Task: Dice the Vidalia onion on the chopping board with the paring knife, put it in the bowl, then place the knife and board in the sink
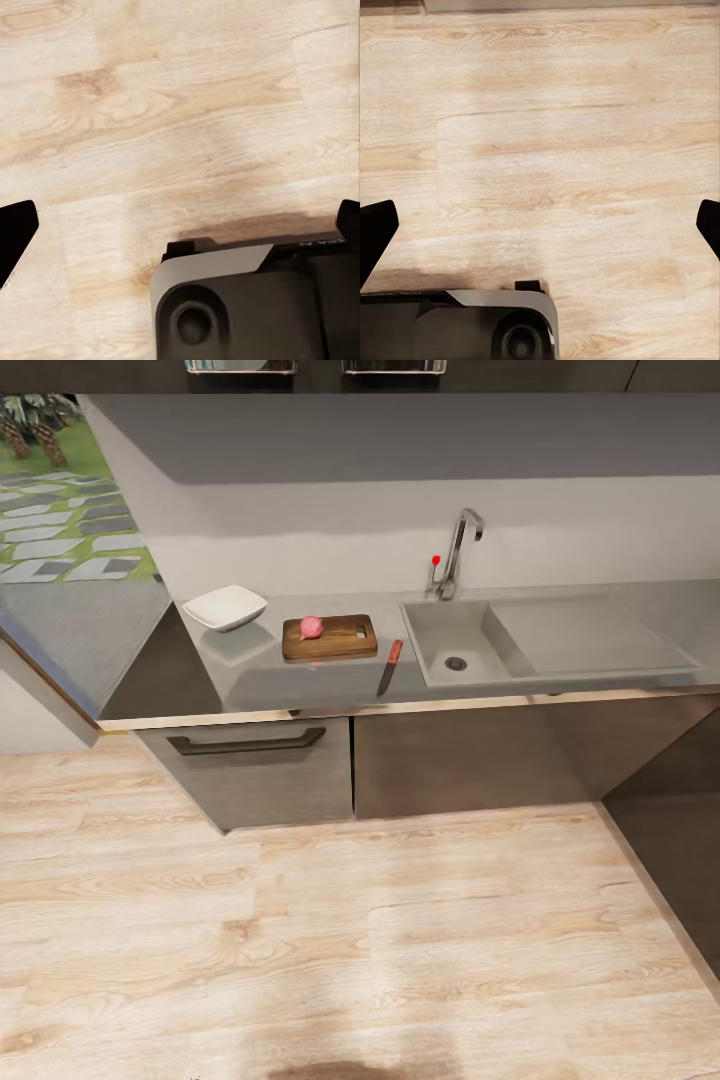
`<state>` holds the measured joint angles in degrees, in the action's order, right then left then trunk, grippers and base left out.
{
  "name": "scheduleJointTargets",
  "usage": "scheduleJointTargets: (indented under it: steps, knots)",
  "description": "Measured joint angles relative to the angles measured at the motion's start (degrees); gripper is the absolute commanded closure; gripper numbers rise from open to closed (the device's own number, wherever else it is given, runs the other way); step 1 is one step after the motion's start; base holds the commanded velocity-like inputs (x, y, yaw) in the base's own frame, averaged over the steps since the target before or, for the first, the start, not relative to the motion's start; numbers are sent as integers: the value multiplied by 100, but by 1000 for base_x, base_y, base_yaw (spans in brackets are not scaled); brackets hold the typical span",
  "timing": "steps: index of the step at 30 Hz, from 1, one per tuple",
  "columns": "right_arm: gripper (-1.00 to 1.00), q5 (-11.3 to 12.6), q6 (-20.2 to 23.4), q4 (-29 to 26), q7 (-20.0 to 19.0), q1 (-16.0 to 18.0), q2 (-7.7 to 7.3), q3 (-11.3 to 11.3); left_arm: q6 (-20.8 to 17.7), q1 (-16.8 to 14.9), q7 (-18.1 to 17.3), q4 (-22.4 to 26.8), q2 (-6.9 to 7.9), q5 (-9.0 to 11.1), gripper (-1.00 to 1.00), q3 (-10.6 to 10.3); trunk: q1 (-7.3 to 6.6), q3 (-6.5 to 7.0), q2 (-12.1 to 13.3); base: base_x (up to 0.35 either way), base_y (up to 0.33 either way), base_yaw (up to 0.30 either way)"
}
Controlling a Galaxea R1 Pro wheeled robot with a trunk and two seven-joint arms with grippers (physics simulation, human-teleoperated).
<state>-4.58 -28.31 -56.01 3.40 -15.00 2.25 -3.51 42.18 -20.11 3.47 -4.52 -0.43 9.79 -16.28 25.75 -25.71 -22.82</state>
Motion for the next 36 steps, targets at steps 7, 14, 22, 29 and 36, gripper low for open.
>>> scheduleJointTargets:
  steps: [7, 14, 22, 29, 36]
  knots:
    - [-100, 5, -31, 5, 15, 0, -1, 0, 190, 100, 216, -3, 10, 233, -100, 8, 0, 0, 0, 0, 0, 0]
    - [-100, 5, -32, 8, 19, 0, 11, 0, 178, 103, 205, -3, 11, 650, -100, 8, 0, 0, 0, 0, 0, 0]
    - [-100, 5, -32, 17, 28, 0, 16, 0, 169, 103, 202, 4, 11, 723, -100, 7, 0, 0, 0, 0, 0, 0]
    - [-100, 5, -32, 17, 28, 0, 9, 0, 340, 185, 192, -3, 11, 732, -100, 8, 0, 0, 0, 0, 0, 0]
    - [-100, 5, -32, 17, 26, 0, 7, 0, 539, 745, 181, -4, 169, 741, -100, 14, 0, 0, 0, 0, 0, 0]
